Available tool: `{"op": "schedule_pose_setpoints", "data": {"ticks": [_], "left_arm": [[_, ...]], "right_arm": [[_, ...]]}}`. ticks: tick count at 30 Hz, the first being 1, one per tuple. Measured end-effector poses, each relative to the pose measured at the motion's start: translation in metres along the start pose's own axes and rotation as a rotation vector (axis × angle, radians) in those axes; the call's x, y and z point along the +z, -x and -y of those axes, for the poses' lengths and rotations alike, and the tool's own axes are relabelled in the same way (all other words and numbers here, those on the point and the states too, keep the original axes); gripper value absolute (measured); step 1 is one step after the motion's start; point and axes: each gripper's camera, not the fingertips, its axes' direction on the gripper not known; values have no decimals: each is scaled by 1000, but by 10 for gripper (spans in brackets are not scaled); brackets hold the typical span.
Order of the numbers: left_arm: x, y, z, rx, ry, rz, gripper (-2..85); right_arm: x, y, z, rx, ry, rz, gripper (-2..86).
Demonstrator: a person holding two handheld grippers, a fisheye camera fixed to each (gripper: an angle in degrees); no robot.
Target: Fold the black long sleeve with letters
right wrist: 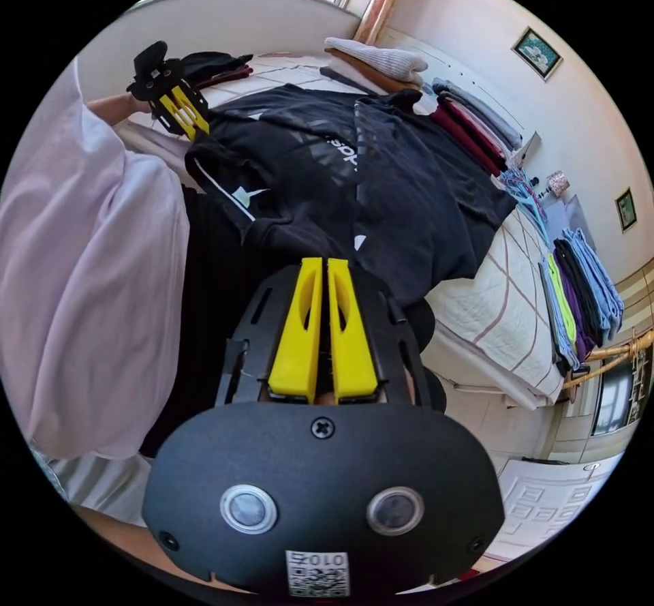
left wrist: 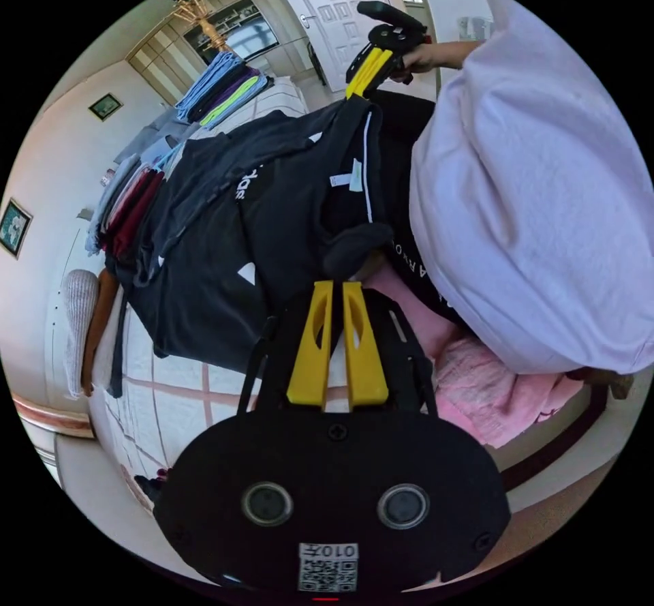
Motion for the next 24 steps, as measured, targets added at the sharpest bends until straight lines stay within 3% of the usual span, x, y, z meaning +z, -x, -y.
{"op": "schedule_pose_setpoints", "data": {"ticks": [6,15,24], "left_arm": [[-32,36,11,-1,15,16,0],[-108,91,30,-46,-14,72,-1],[-104,82,45,67,67,-113,1]], "right_arm": [[-53,-20,-33,73,-114,14,34],[-133,-16,-54,2,-184,-42,31],[-175,8,-85,6,-106,5,30]]}}
